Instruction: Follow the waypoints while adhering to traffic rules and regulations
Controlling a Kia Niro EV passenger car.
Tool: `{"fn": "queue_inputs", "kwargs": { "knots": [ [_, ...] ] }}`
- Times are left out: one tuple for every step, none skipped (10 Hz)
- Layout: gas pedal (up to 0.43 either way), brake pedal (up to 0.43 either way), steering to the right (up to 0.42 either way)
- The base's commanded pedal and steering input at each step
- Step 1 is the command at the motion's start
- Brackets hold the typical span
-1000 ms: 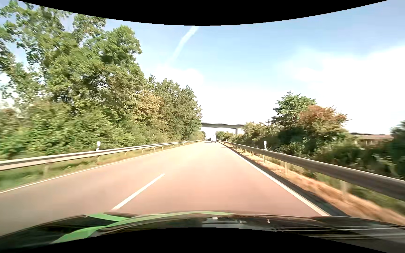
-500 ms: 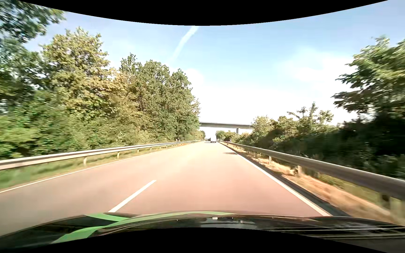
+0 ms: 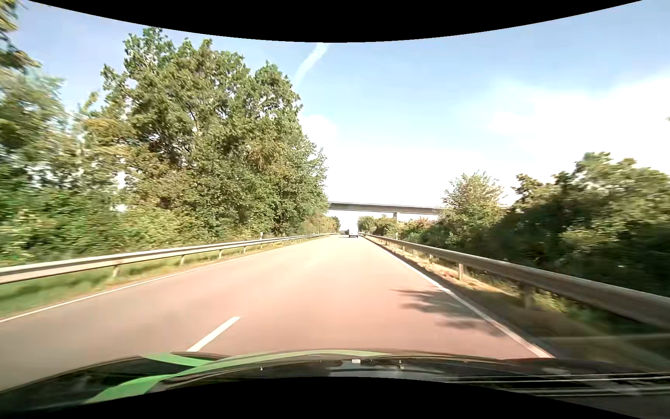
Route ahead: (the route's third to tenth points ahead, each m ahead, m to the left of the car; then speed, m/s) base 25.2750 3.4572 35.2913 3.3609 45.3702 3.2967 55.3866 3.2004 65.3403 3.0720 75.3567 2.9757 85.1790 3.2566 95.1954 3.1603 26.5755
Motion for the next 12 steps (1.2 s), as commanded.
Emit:
{"fn": "queue_inputs", "kwargs": {
  "knots": [
    [0.209,0.000,-0.001],
    [0.209,0.000,-0.001],
    [0.209,0.000,-0.001],
    [0.197,0.000,-0.001],
    [0.189,0.000,-0.001],
    [0.189,0.000,-0.001],
    [0.189,0.000,-0.001],
    [0.189,0.000,-0.001],
    [0.197,0.000,-0.001],
    [0.220,0.000,-0.001],
    [0.228,0.000,-0.001],
    [0.228,0.000,-0.001]
  ]
}}
